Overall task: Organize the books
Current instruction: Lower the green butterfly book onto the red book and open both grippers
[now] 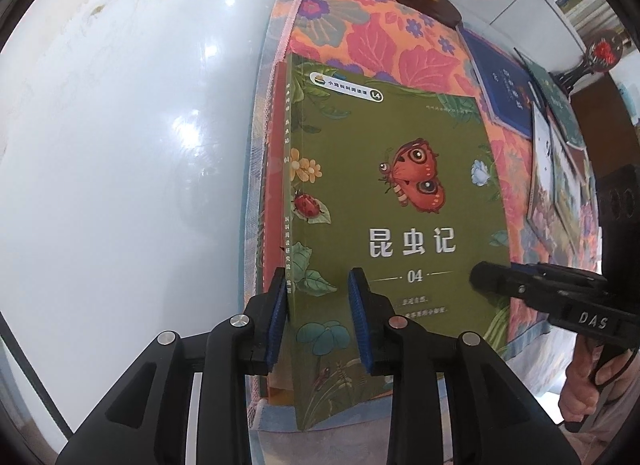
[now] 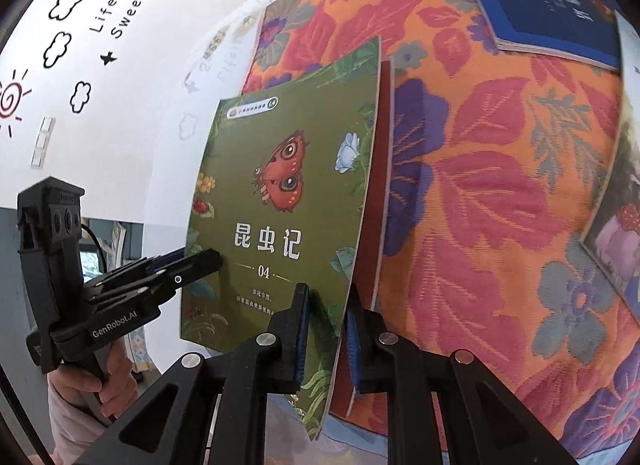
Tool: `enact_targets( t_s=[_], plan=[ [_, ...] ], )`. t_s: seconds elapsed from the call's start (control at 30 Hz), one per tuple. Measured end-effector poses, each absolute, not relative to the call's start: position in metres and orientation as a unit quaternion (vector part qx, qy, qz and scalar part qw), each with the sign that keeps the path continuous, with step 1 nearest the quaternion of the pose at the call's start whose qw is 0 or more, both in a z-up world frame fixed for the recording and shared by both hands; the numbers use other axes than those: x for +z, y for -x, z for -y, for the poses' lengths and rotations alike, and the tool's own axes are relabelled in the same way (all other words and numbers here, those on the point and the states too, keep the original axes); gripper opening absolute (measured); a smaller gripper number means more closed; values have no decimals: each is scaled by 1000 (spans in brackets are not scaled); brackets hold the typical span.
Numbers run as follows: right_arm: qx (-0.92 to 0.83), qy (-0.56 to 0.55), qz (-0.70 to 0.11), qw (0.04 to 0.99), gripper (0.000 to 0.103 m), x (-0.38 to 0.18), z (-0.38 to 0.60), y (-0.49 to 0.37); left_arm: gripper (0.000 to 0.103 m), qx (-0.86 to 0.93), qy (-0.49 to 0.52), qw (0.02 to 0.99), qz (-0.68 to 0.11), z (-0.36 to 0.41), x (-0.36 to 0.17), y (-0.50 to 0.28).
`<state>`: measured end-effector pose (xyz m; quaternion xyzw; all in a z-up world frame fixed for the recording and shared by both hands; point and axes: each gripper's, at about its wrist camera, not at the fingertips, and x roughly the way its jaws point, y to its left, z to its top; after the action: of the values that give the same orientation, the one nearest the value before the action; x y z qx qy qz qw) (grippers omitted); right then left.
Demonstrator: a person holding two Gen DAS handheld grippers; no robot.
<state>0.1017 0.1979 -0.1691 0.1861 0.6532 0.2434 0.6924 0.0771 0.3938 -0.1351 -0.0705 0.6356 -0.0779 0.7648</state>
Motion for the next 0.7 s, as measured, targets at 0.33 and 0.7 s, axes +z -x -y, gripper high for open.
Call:
enact_targets(
  t_s=[0.33,0.7],
  plan=[
    [238,-183,-649,699,19,-168,-203,-103,27,-53,82,766,-636,-402,-133,-80],
    [236,-217,-663,677,51,-161,-196,-98,27,-30,88,774,-626,-405,-123,-69]
  ],
)
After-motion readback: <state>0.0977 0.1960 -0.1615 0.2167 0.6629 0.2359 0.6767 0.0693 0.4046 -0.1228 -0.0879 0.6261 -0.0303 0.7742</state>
